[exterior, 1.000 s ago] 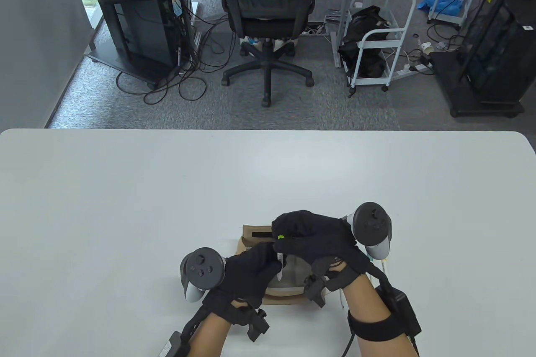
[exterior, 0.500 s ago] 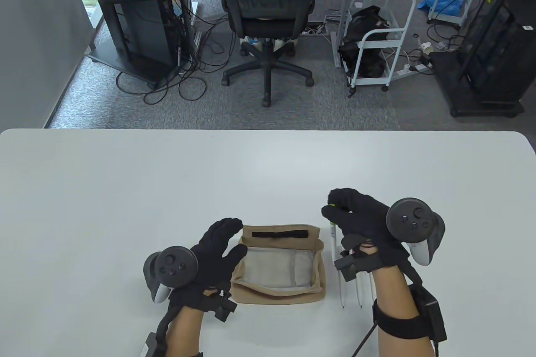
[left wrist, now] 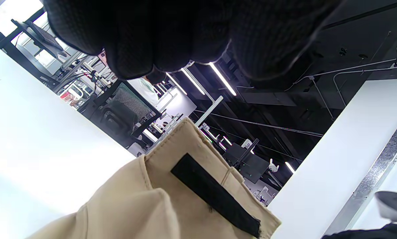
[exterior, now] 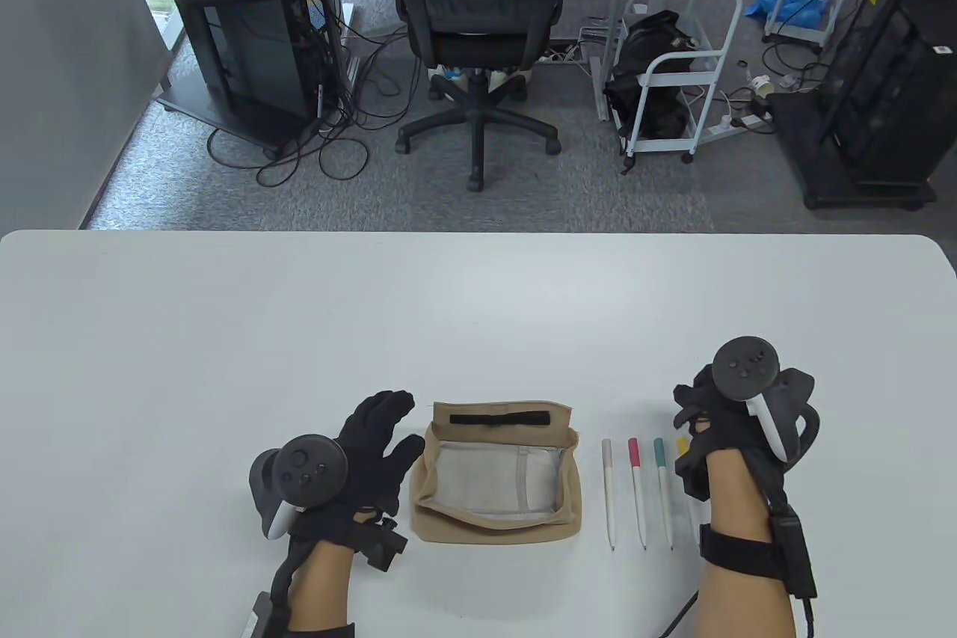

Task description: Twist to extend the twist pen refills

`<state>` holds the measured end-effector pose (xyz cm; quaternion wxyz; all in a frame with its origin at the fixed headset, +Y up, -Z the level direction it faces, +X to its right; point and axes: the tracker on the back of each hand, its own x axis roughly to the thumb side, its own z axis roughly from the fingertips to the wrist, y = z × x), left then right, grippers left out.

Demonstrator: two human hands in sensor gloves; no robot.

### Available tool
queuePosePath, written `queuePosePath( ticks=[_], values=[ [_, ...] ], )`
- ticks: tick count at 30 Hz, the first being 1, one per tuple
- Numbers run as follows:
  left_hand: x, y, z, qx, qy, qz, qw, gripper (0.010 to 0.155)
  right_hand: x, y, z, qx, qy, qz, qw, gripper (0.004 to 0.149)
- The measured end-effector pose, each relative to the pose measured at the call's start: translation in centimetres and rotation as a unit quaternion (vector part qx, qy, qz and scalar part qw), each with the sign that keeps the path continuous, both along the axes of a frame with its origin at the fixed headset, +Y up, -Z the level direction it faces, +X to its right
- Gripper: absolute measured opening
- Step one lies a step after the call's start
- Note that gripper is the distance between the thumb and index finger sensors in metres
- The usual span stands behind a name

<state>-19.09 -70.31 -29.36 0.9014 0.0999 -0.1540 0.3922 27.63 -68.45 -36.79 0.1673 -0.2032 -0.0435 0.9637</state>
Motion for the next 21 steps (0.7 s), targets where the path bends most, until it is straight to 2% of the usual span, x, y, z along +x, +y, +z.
queuePosePath(
  ticks=[4,9,21],
  values=[
    [0.0,0.0,0.0,0.0,-0.001,0.001,1.0,0.069,1.0,-2.4,-0.4,-0.047,-0.039,0.016,0.998,0.051],
    [0.1,0.0,0.0,0.002,-0.002,-0.005,1.0,0.069,1.4,-4.4,-0.7,-0.072,-0.054,0.028,0.996,0.051],
    [0.2,0.0,-0.1,0.002,-0.004,-0.018,1.0,0.07,1.7,-6.9,-1.1,-0.093,-0.063,0.058,0.992,0.054]
  ],
)
